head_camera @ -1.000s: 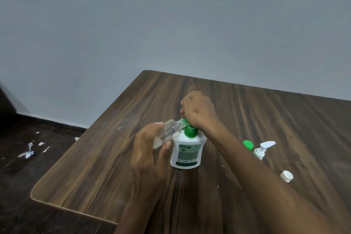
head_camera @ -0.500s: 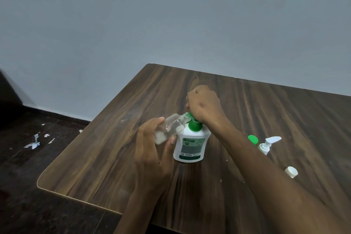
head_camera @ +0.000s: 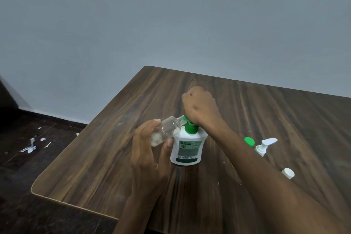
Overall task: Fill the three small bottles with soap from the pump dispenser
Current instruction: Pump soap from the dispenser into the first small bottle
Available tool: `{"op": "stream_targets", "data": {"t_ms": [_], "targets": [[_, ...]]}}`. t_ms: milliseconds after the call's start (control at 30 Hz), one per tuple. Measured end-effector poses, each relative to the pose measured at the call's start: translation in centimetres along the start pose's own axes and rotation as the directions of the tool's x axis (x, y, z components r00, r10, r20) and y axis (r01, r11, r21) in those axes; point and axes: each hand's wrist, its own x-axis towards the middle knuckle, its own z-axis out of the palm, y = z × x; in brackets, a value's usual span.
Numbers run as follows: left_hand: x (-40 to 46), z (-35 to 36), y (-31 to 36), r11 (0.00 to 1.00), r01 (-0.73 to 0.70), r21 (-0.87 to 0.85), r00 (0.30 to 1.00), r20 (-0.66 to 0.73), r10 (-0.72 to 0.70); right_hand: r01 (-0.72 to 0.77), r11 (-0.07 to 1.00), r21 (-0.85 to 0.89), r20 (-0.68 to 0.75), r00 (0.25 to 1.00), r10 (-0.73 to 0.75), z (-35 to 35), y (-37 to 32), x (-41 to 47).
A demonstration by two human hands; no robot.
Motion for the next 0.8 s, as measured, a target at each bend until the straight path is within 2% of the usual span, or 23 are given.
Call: {"op": "stream_targets", "data": {"t_ms": [67,200,333,500,667,800], "targets": [[-0.01,-0.04,-0.05,1.000,0.000,-0.004,1.000,0.004,0.000,0.012,1.000,-0.013,-0.038,0.999,-0.012,0.08,-0.05,0.02],[-0.14,-0.01,-0.12,1.000,0.010,-0.011,1.000,0.007,-0.010,0.004,1.000,0.007,0.000,1.000,-0.004,0.09,0.19,-0.02],[0.01,0.03,-0.07,1.000,0.011,-0.016,1.000,0.012,-0.010,0.006,1.000,-0.015,-0.059,0.998,-0.007,0.00,-0.07,-0.06],[-0.01,-0.11,0.08,0.999,0.028,-0.019,0.999,0.020,-0.028,-0.008,0.998,-0.055,-0.052,0.999,0.005,0.12,-0.39,-0.09],[0.04,-0.13,0.08,1.000,0.018,-0.021,1.000,0.021,-0.018,-0.034,0.999,-0.019,-0.004,0.999,0.034,0.14,-0.05,-0.07],[0.09,-0.17,0.05,1.000,0.011,-0.013,1.000,0.019,-0.010,-0.030,1.000,0.005,-0.044,0.999,0.030,0.15,-0.26,-0.08]]}}
